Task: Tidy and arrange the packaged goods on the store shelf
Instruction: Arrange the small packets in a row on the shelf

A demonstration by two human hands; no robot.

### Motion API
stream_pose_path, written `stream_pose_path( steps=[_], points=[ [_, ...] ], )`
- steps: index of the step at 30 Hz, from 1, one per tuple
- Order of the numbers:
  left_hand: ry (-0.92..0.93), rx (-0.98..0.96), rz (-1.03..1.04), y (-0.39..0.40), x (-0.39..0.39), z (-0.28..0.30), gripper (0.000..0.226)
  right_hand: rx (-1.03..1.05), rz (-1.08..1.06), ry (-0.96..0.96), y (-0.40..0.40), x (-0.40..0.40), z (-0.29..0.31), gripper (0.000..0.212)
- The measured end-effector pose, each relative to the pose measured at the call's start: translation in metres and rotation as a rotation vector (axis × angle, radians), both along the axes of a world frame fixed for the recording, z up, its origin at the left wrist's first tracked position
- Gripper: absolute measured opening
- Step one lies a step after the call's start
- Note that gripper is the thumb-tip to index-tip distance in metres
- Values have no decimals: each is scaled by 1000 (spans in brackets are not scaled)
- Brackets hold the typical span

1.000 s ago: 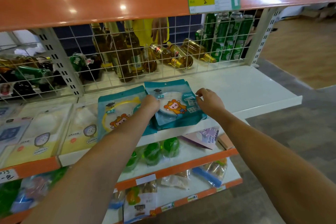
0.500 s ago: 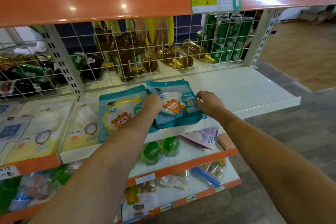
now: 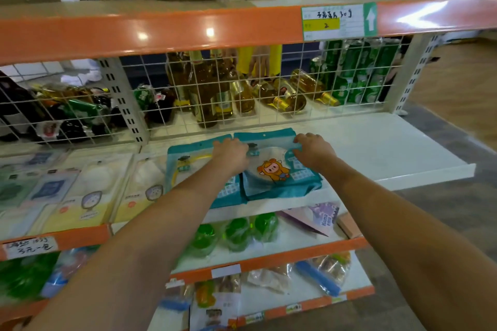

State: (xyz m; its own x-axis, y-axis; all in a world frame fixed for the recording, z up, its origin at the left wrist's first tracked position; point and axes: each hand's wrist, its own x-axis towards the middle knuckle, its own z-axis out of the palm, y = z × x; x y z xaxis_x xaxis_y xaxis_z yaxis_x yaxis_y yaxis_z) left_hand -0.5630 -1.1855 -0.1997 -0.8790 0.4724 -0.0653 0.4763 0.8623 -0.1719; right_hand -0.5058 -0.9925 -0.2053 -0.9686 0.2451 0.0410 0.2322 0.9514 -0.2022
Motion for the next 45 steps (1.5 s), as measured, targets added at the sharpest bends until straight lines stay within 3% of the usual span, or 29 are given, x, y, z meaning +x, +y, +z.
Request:
stream_pose_path(
  steps=[9,30,45],
  points=[
    [-27,9,26,-62,16,11,38,54,147,-99,-85,-15,5,48],
    [3,76,379,-351,34,32,53,40,430,-12,-394,-33,24,50],
    [-45,65,699,-505,27,13,55,80,729,-111,-556,-94,11,54]
  ],
)
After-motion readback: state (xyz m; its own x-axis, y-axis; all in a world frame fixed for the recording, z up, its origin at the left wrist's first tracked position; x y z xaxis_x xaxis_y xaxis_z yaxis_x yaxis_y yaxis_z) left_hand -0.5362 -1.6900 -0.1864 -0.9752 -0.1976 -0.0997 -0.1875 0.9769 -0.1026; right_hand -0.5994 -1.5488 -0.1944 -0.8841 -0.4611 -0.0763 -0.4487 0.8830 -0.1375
